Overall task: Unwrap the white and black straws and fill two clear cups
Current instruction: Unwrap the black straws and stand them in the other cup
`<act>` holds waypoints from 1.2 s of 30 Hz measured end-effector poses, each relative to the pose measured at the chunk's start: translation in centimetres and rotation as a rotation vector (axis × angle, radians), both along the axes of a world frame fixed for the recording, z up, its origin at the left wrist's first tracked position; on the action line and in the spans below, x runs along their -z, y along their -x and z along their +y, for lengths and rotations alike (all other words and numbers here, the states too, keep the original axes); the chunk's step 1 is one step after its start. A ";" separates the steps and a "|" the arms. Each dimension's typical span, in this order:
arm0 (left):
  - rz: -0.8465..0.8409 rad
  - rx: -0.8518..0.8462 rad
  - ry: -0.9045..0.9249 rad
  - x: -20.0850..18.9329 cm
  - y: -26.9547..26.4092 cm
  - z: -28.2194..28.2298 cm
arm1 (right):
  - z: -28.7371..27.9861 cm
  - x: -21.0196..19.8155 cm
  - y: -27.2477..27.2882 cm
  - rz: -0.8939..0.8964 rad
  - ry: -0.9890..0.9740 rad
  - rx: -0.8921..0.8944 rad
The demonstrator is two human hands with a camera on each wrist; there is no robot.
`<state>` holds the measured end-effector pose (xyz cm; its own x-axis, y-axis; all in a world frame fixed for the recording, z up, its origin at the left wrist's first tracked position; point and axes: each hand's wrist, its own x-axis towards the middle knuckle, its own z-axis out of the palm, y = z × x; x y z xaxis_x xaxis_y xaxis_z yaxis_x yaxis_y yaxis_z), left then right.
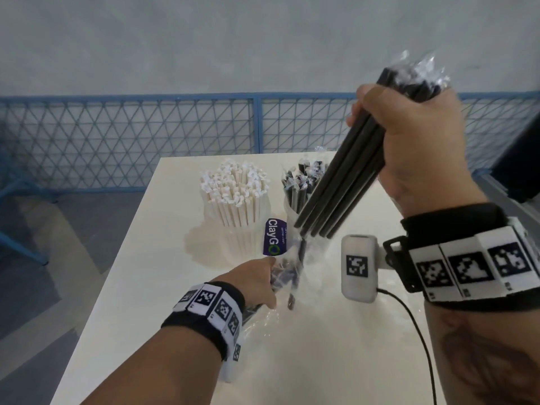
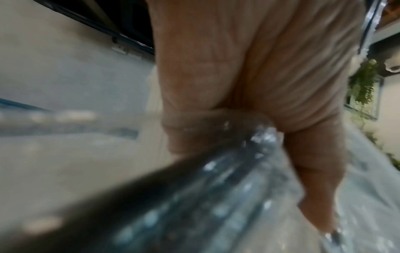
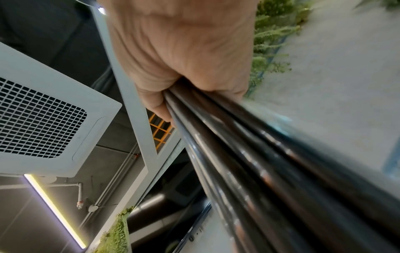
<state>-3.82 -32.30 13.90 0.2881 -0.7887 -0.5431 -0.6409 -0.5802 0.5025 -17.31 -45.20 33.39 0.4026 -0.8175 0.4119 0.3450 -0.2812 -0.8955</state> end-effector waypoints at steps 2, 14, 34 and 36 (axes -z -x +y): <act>-0.023 -0.002 0.013 0.7 0.4 -0.5 | -0.7 -0.3 -0.2 -0.046 0.004 0.055; 0.090 -0.441 0.492 -0.9 1.5 -3.4 | -4.3 0.1 0.5 -0.248 -0.109 0.260; 0.375 -0.746 0.487 0.8 1.7 -11.8 | -5.4 8.6 -5.3 0.349 0.020 0.214; 0.337 -0.753 0.459 0.6 1.8 -12.0 | -4.6 11.3 -4.9 0.440 0.099 0.168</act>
<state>-5.63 -44.26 13.27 0.6932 -0.6167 -0.3730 0.0425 -0.4817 0.8753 -12.36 -49.79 22.12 0.4220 -0.8516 0.3110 -0.1179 -0.3917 -0.9125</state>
